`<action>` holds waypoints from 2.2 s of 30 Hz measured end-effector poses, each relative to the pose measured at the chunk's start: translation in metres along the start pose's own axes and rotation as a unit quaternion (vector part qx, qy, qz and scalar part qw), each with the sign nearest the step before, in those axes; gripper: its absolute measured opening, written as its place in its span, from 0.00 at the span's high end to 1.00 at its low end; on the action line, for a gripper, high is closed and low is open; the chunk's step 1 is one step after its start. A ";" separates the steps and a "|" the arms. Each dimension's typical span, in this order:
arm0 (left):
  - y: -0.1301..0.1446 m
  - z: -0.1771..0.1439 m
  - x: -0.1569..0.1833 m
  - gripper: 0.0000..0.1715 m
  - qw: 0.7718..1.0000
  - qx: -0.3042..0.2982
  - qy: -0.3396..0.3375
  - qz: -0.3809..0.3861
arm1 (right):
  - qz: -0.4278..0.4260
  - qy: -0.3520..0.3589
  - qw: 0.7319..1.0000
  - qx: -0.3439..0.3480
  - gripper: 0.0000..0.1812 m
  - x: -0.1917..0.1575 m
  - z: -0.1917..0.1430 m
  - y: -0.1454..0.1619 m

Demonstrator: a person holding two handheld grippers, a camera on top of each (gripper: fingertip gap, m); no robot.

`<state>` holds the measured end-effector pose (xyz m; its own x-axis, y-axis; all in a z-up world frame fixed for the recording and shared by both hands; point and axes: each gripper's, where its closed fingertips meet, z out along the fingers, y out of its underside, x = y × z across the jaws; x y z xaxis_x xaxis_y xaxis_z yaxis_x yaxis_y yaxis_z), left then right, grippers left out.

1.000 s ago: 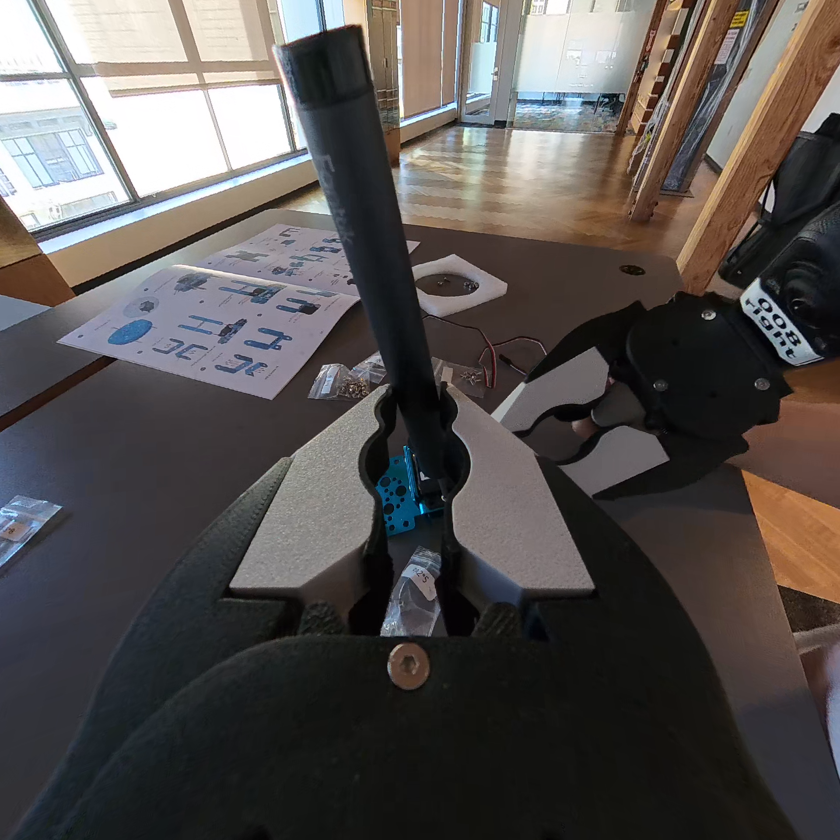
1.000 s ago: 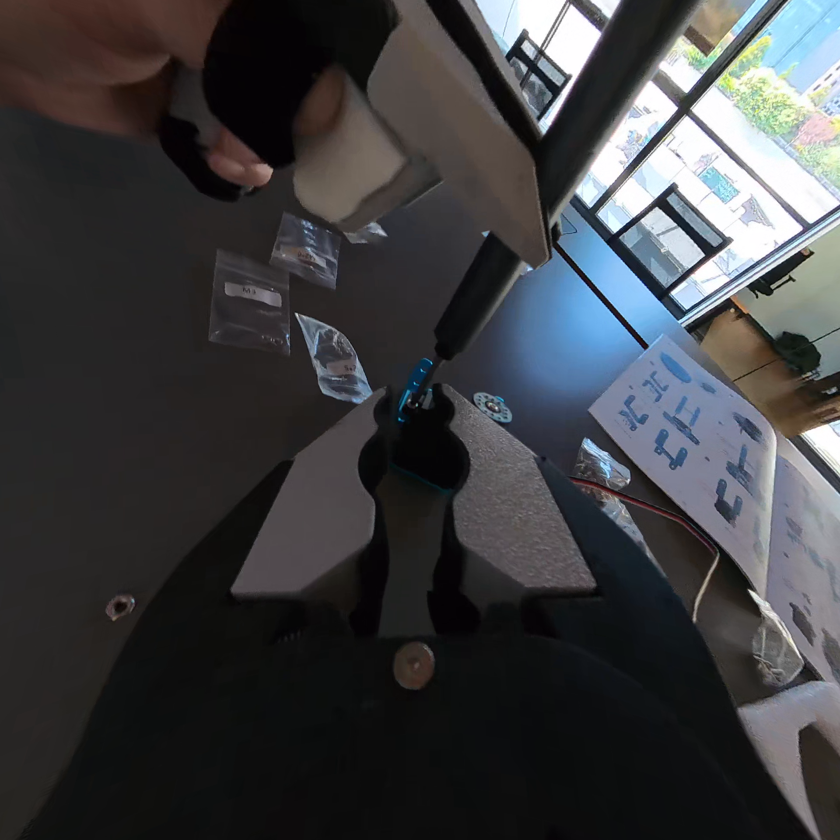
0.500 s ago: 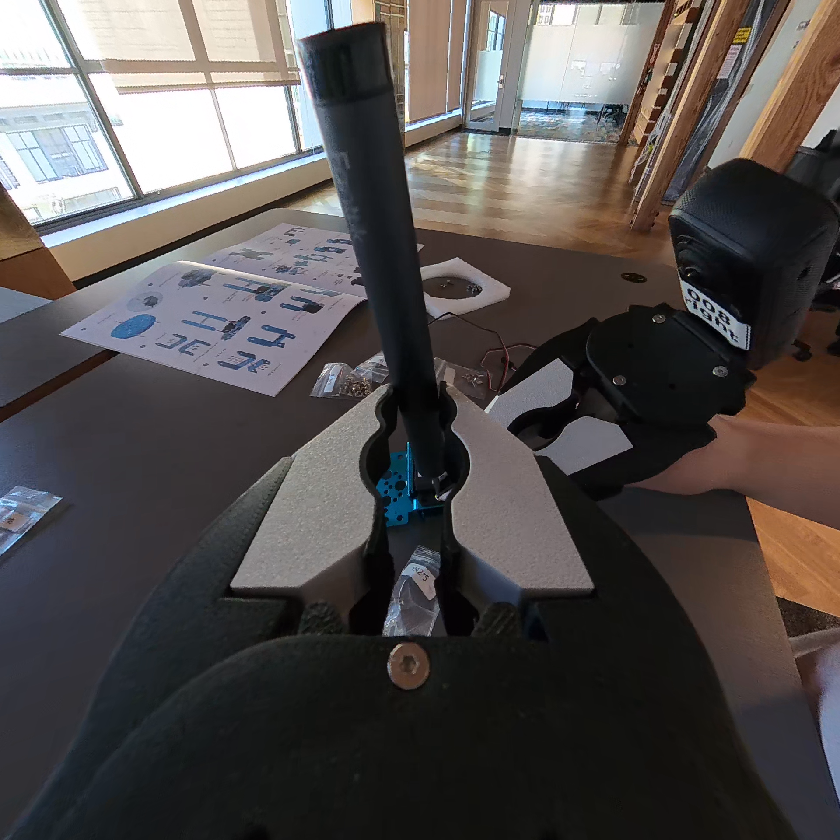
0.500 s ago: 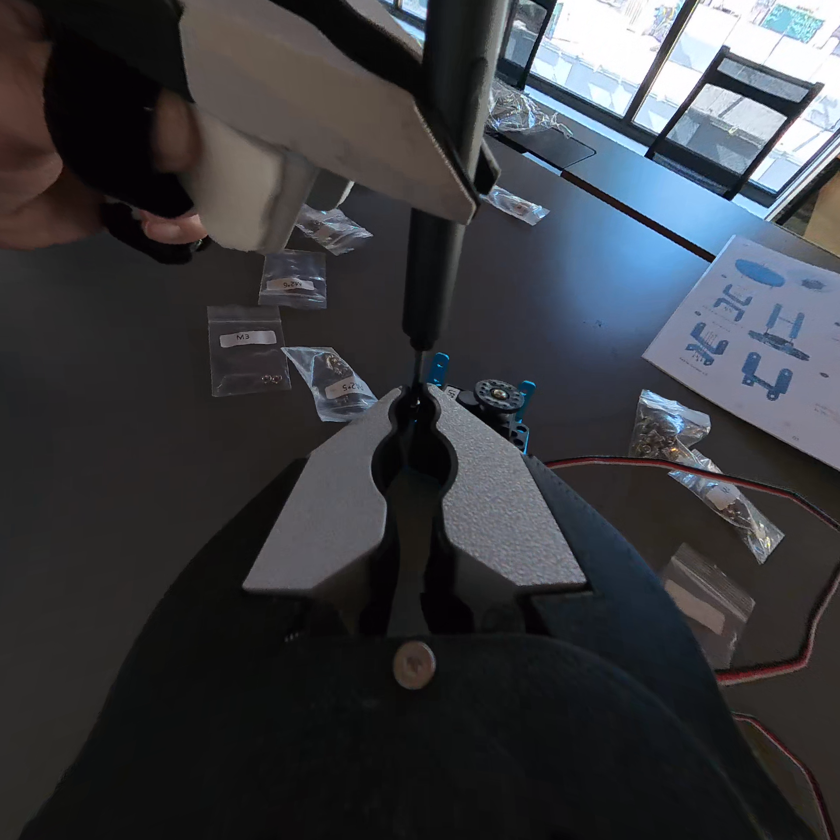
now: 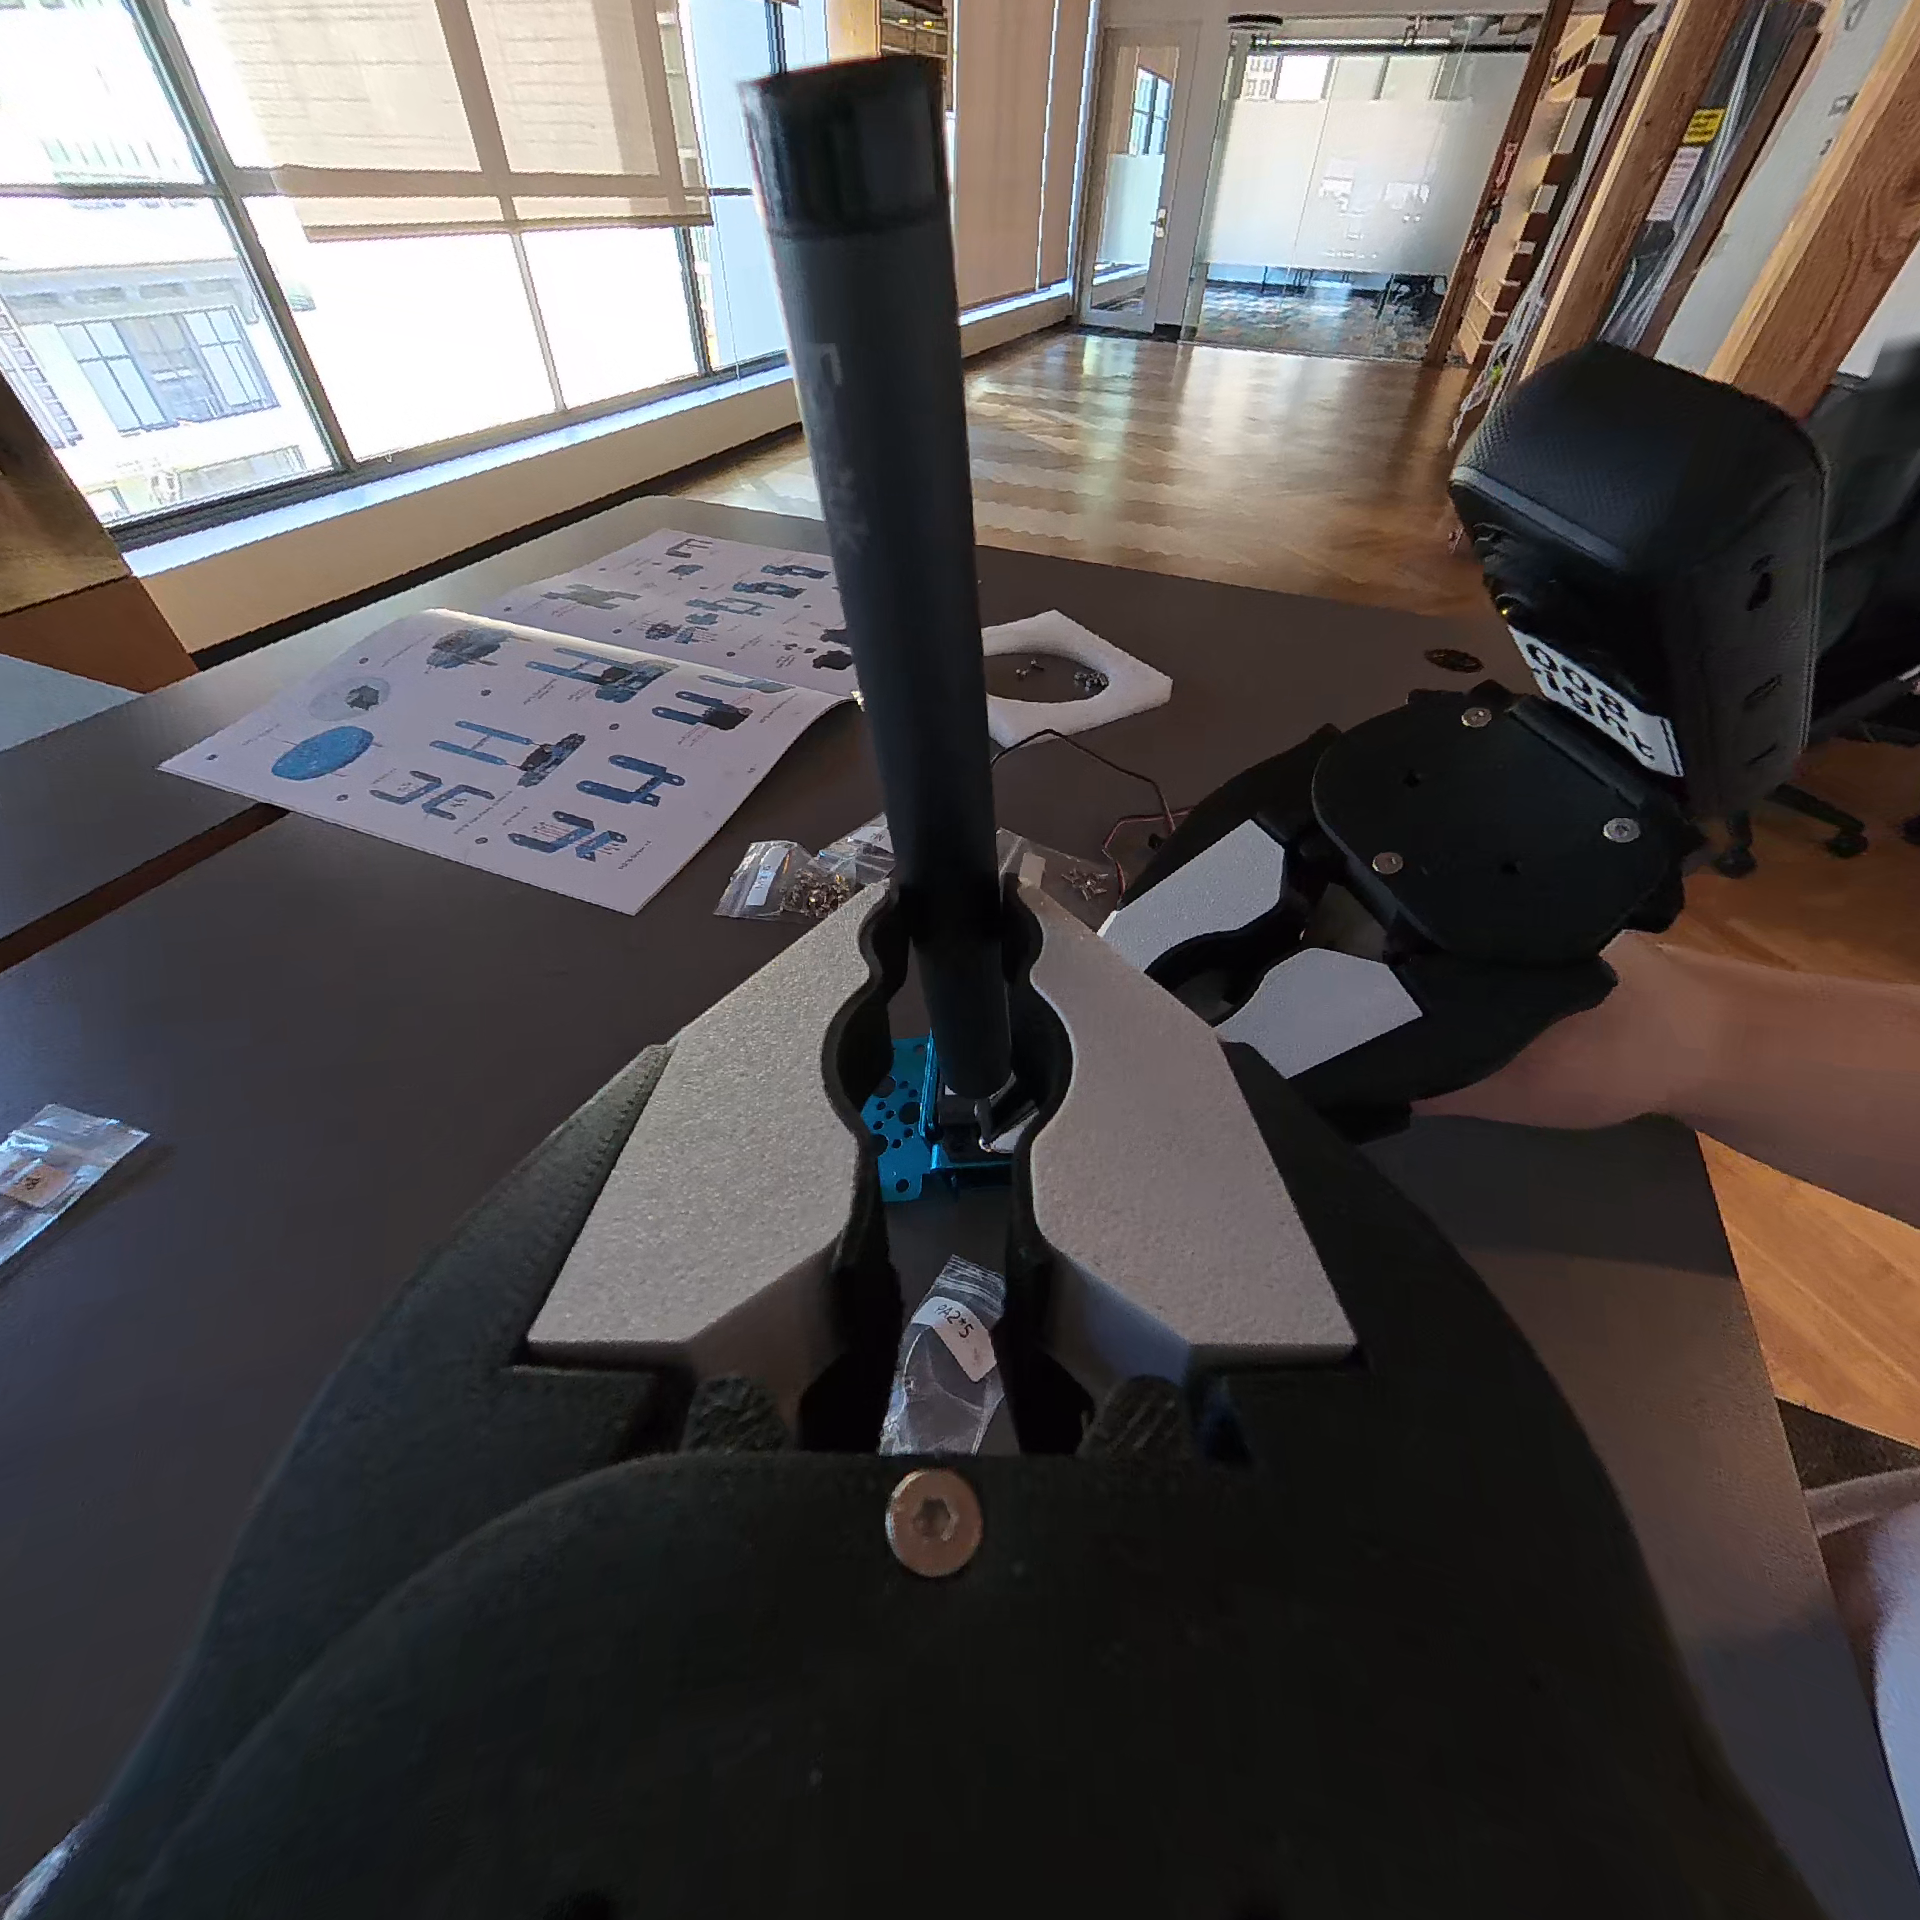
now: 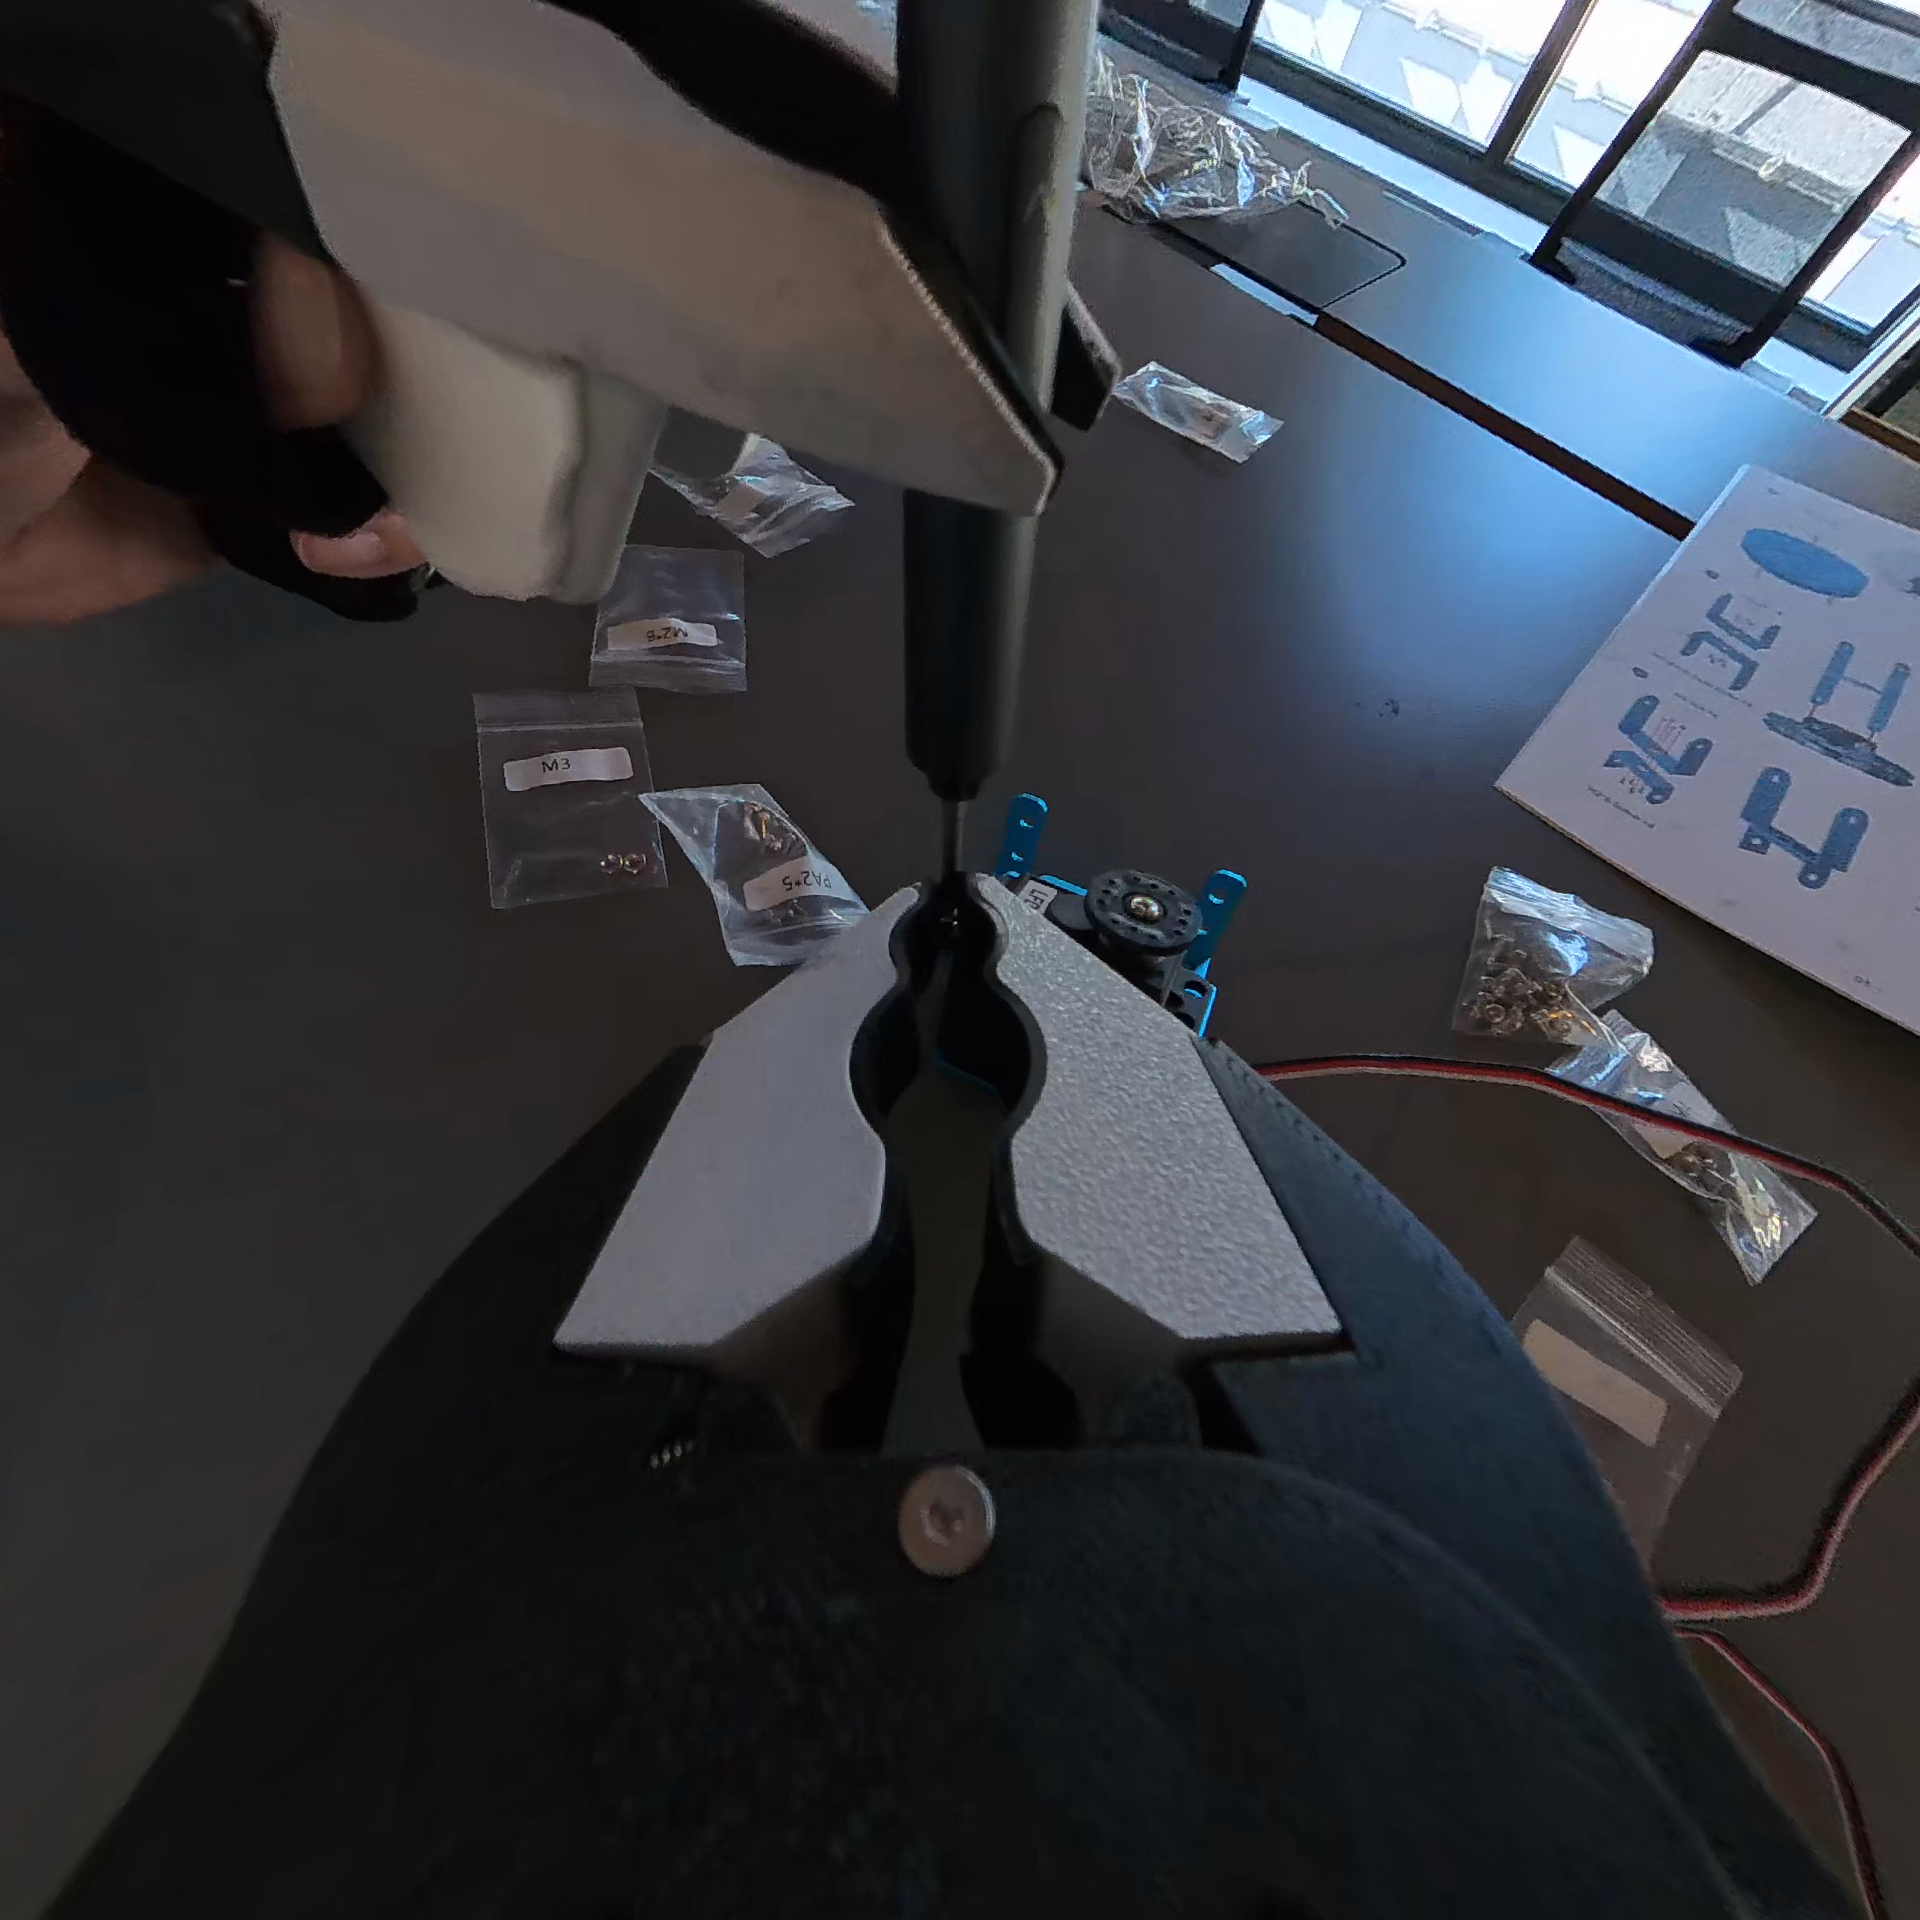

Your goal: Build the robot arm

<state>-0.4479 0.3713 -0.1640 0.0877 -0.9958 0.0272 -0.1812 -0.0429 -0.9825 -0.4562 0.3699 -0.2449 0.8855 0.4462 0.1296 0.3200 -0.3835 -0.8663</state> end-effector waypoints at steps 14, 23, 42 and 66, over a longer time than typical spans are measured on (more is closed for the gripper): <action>-0.012 -0.011 -0.009 0.90 0.999 0.025 -0.020 0.014 | -0.028 -0.006 0.998 -0.048 1.00 -0.008 0.009 0.016; -0.005 -0.011 -0.013 0.90 1.000 0.019 -0.021 0.000 | -0.022 -0.002 1.000 -0.011 1.00 0.006 -0.010 0.000; 0.076 -0.018 -0.053 0.90 0.887 -0.242 0.106 -0.379 | 0.108 -0.055 0.993 0.000 0.91 0.003 -0.068 0.037; 0.115 0.021 -0.075 0.89 0.784 -0.430 0.051 -0.445 | 0.006 -0.020 1.000 0.002 0.69 0.036 -0.028 0.037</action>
<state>-0.4547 0.4423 -0.2828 0.4836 -0.5405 0.6885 -0.6898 -0.7195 -0.0802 -0.4029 0.3494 -0.2591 0.8752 0.4734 0.0992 0.3074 -0.3860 -0.8698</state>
